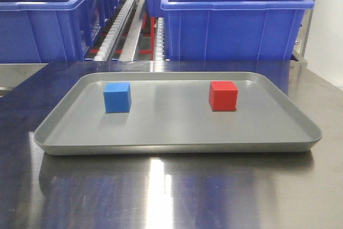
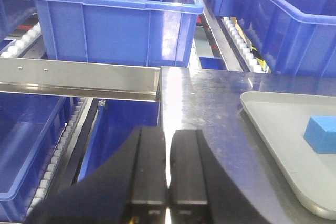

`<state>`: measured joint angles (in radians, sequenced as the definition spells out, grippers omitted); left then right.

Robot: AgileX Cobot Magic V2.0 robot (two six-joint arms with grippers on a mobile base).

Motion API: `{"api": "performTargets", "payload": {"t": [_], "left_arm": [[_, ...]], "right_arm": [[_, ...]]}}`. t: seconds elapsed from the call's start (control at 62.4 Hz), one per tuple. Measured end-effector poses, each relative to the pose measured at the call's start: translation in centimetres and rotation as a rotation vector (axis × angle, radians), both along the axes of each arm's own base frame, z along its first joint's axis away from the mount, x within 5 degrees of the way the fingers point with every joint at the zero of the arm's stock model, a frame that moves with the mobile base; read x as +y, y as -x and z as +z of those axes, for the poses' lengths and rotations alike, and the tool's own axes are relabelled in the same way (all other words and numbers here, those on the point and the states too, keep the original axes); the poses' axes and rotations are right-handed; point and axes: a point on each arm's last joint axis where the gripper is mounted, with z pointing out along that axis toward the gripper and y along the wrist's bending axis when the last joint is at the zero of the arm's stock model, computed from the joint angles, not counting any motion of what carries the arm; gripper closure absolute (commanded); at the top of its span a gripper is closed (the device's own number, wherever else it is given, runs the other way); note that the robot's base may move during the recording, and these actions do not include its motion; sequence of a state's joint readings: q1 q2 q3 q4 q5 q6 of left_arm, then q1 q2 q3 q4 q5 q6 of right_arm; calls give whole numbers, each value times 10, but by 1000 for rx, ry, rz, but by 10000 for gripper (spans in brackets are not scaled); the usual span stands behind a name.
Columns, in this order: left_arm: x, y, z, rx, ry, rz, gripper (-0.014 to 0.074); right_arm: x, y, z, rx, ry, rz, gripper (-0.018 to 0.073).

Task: Sort and place red and blue blocks on shelf

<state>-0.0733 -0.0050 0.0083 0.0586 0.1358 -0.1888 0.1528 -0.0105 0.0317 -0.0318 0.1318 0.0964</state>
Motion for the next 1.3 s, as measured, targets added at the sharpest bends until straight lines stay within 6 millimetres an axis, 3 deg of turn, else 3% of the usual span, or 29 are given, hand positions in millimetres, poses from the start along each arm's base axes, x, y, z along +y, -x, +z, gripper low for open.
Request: {"api": "performTargets", "payload": {"t": [1.297], "left_arm": [[0, 0, 0, 0, 0, 0, 472]], "right_arm": [[0, 0, 0, 0, 0, 0, 510]]}}
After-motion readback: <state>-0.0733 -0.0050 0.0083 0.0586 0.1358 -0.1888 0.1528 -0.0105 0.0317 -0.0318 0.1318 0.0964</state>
